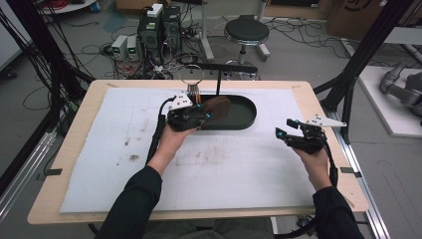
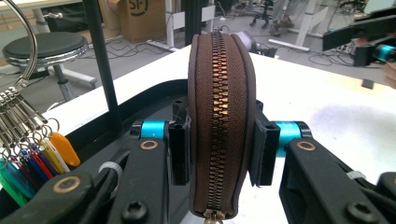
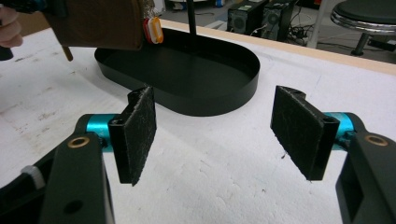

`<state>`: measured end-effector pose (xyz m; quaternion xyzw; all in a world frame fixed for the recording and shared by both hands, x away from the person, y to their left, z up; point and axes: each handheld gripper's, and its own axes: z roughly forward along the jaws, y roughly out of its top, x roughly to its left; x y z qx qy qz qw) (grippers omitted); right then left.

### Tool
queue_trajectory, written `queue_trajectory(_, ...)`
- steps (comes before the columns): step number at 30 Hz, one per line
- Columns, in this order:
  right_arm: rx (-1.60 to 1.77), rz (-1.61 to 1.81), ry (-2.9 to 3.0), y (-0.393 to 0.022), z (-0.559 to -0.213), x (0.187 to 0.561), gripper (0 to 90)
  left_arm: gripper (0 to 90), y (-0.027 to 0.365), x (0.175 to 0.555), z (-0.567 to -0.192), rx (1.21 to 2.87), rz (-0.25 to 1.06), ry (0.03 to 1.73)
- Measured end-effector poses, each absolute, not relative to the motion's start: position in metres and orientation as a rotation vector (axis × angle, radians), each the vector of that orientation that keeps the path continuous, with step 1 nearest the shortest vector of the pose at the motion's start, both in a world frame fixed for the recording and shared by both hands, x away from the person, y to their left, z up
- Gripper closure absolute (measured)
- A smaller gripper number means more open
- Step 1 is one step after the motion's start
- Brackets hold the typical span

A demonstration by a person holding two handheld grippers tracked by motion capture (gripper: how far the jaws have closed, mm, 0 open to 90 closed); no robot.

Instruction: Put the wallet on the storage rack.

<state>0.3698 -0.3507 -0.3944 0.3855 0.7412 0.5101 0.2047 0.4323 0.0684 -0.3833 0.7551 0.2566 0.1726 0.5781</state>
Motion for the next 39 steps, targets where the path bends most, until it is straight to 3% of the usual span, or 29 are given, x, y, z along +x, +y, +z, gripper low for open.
queue_trajectory(27, 1.085, 1.438, 2.06, -0.354, -0.394, 0.37, 32.2, 65.8, 0.052, 0.476, -0.412, 1.771, 0.442, 0.738)
queue_trajectory(39, 1.088, 1.442, 2.06, -0.354, -0.394, 0.37, 32.2, 65.6, 0.049, 0.485, -0.432, 1.77, 0.35, 0.764)
